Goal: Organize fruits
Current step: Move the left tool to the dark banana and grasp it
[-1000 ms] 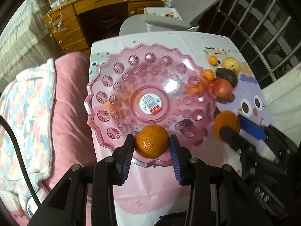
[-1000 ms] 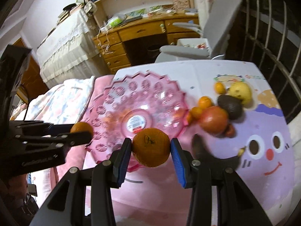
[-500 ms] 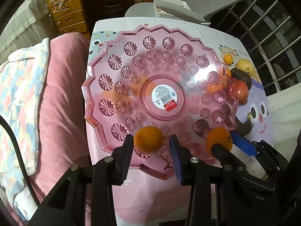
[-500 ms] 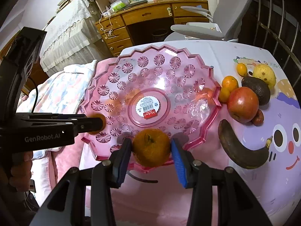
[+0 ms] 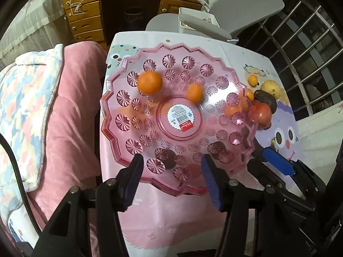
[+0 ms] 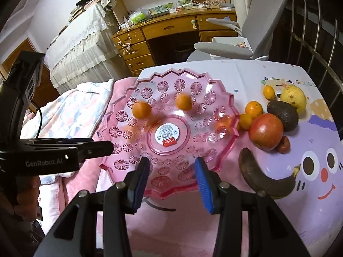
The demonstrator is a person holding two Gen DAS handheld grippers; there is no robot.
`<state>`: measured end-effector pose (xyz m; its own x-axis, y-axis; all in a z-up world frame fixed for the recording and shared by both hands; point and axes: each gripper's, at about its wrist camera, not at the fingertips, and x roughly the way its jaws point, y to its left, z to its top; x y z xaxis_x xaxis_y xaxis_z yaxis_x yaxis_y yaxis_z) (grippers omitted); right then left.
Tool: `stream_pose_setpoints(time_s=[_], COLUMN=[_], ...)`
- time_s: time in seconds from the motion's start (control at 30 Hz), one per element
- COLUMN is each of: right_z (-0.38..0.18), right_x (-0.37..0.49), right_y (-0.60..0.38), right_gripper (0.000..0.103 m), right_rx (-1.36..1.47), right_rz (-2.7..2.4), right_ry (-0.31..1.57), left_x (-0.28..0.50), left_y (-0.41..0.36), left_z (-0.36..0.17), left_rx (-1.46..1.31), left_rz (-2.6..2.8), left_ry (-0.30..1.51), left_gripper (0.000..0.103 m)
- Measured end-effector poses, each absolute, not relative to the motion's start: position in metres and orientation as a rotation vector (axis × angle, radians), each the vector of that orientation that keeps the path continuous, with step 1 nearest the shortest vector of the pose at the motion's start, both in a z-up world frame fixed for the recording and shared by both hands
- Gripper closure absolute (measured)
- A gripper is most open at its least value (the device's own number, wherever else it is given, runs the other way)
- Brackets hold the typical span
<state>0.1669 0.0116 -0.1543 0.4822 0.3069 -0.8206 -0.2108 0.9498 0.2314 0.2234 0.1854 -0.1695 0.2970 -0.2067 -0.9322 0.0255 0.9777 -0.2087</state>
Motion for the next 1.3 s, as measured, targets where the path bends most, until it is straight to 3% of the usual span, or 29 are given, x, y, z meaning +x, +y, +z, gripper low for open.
stream_pose_setpoints(time_s=[0.7,1.3], right_z=[-0.123,-0.131], right_x=[0.139,0.165], right_y=[-0.082,-0.159], right_gripper=[0.059,0.059], right_rx=[0.004,-0.171], right_rz=[0.4,0.504], right_ry=[1.066,1.063], left_x=[0.153,0.164], left_y=[0.105,0.022], left_z=[-0.154,-0.186], left_rx=[-0.358,-0.531], left_rz=[-0.028,0.072], left_ry=[1.273,1.294], left_gripper=[0.036,0.034])
